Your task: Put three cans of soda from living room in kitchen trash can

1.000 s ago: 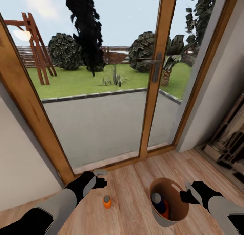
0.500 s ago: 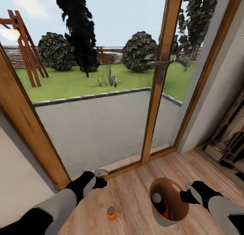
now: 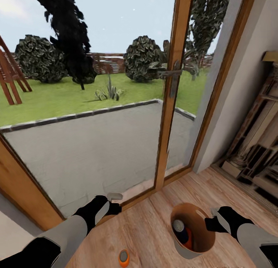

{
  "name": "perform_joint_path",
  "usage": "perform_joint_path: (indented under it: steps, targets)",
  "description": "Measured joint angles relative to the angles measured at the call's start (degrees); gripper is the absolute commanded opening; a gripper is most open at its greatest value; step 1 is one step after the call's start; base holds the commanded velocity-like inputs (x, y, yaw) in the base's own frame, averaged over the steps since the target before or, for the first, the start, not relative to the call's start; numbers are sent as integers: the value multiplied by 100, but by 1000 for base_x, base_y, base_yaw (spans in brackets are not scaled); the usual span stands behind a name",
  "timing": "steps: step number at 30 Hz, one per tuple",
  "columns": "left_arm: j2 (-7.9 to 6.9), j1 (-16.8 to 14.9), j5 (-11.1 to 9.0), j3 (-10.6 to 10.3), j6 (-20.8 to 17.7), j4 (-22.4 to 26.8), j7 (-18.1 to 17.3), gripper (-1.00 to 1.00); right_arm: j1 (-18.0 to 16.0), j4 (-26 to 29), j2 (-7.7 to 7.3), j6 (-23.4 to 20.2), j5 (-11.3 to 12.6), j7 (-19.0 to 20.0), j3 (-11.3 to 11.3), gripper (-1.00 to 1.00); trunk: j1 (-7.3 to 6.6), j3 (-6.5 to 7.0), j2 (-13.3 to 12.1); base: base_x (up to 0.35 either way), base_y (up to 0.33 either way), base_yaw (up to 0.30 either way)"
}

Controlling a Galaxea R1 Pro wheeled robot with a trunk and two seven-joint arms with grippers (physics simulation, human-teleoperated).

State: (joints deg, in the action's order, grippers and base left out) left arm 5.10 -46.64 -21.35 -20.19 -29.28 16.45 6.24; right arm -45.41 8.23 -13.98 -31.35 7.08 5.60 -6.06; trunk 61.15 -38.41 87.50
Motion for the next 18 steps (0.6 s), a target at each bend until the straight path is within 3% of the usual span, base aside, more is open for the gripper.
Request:
perform_joint_path:
  steps: [18]
  targets:
    - [0,6,9,-17,1,7,1,100,0,1,-1,0,5,1,7,-100,0,0,0,5,3,-257]
